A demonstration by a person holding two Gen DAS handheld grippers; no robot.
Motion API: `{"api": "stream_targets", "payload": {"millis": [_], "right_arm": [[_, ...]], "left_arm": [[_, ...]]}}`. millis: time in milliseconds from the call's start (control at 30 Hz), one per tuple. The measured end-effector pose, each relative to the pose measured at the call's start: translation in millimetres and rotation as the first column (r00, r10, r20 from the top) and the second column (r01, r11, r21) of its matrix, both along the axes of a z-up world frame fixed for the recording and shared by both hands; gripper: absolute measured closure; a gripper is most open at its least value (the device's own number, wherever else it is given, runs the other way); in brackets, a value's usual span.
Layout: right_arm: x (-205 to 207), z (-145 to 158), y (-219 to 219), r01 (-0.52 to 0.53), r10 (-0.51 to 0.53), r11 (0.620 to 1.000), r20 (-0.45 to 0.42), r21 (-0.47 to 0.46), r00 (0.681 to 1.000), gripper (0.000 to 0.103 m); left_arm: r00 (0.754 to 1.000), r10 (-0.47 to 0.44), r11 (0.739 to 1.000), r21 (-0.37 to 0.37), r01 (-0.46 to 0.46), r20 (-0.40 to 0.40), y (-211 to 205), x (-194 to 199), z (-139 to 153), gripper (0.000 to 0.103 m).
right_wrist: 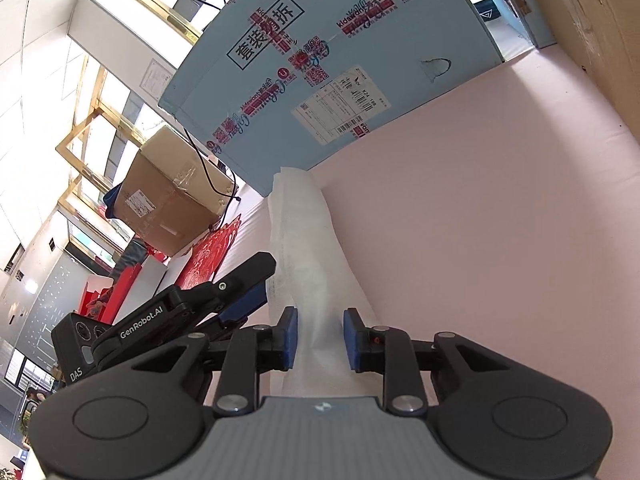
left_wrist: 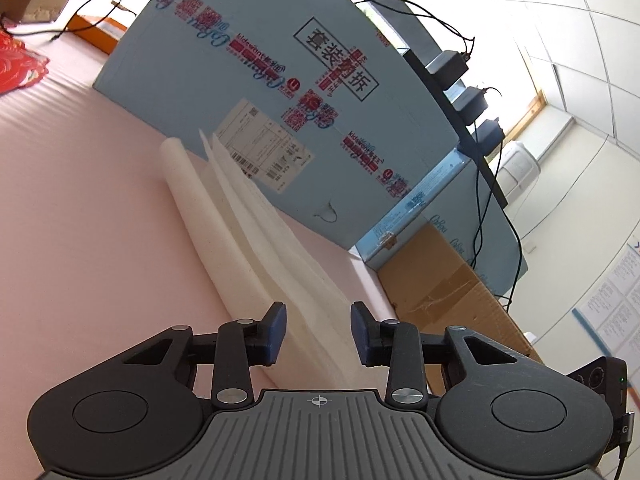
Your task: Fold shopping bag
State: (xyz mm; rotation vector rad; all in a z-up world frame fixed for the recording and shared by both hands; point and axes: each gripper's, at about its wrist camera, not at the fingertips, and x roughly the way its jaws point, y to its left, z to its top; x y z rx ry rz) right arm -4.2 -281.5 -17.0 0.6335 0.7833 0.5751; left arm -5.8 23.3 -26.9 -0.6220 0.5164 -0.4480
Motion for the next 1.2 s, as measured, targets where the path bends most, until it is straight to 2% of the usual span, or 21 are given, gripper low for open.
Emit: {"api": "stream_targets", "payload": {"millis": [100,167,267,333,433,600,800,900,1033,1100,1167,1200], "right_arm": [[-1,-1,0,0.001,-0.001,1.0,-0.005,0.012,1.0,0.077],[-2,-1,0,0.0,0.0,1.0,-0.003,0.019,1.0,0.077],[-4,-1,2,-0.006,0.007,1.0,0.0,0.017,1.0,0.074],[-5,0,5,-0.009,0.009,1.0,0.012,-0.003,1.0,0.069],[-6,1,8,-0.003,0.003,1.0,0.022,-0.018,1.0,0.061],[-1,-1,4,0.011,-0.011,1.0,-0.001,-0.005,1.0,0.063],[-1,-3,2,0.033,-0.033,0.999,-0.007,-0.032,0.999,0.062],[0,-1,6,0.023,-0.023,0.999,-0.008,-0.038,1.0,0.043],[5,10,20,-0.002,0.005,0.995,0.03,-0.1,1.0,0.029],[11,13,29,0.017,-0.006,0.986,0.061,-0.167,0.998,0.031],[18,12,36,0.032,-0.017,0.971,0.063,-0.236,0.998,0.05],[22,11,39,0.029,-0.012,0.963,0.064,-0.268,0.998,0.072]], "left_arm": [[1.0,0.007,1.0,0.025,-0.007,0.016,-4,0,5,0.069],[1.0,-0.018,0.999,0.032,0.018,-0.005,-10,4,3,0.071],[0.998,-0.052,0.997,0.055,0.055,-0.045,-20,12,-3,0.084],[0.997,-0.06,0.997,0.048,0.063,-0.057,-21,13,-7,0.095],[0.998,-0.055,0.998,0.014,0.055,-0.041,-13,10,-6,0.103],[1.0,-0.017,1.0,-0.003,0.017,0.004,5,-2,1,0.103],[0.998,0.058,0.998,-0.009,-0.058,0.01,35,-25,2,0.103],[0.995,0.094,0.996,0.0,-0.094,0.022,50,-42,4,0.103],[0.986,0.157,0.988,-0.002,-0.157,0.054,78,-74,9,0.103],[0.973,0.222,0.975,0.001,-0.222,0.064,97,-93,10,0.103],[0.953,0.294,0.955,0.02,-0.296,0.069,114,-111,10,0.103],[0.943,0.326,0.944,0.029,-0.329,0.07,122,-118,11,0.103]]}}
